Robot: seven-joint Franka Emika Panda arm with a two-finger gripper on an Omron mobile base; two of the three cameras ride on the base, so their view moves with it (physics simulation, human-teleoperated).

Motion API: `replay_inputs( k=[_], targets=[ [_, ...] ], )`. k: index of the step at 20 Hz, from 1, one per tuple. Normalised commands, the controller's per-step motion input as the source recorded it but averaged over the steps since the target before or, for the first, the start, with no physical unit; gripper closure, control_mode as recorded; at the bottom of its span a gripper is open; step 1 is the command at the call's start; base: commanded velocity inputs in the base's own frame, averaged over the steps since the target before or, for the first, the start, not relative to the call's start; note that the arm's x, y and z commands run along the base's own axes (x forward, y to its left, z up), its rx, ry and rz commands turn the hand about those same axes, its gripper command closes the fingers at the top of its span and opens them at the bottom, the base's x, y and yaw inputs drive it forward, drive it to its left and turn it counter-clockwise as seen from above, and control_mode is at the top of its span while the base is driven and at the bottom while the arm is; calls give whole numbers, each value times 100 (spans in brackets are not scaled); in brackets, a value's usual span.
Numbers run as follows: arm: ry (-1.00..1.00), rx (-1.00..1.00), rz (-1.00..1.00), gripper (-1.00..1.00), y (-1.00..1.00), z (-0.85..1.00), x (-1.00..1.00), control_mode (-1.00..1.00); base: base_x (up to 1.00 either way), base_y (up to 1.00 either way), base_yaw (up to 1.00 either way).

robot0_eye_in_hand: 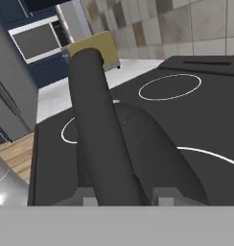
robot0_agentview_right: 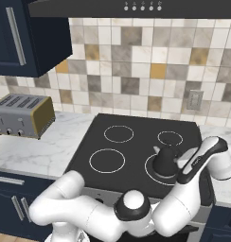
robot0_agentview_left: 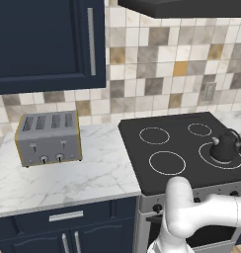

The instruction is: The kettle is done boiling. Turn off the stove, then wait for 300 timesteps before moving the kettle to the dining table.

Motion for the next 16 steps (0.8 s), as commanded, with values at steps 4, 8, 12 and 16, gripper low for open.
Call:
replay_inputs(
  k=[4,8,12,16],
  targets=[
    [7,0,0,100,2,-9,0,-100,0,0,0],
    [0,0,0,100,0,-2,-1,-100,0,0,0],
    [0,1,0,100,0,2,-3,-100,0,0,0],
    [0,4,-2,100,0,17,-8,-100,0,0,0]
  ],
)
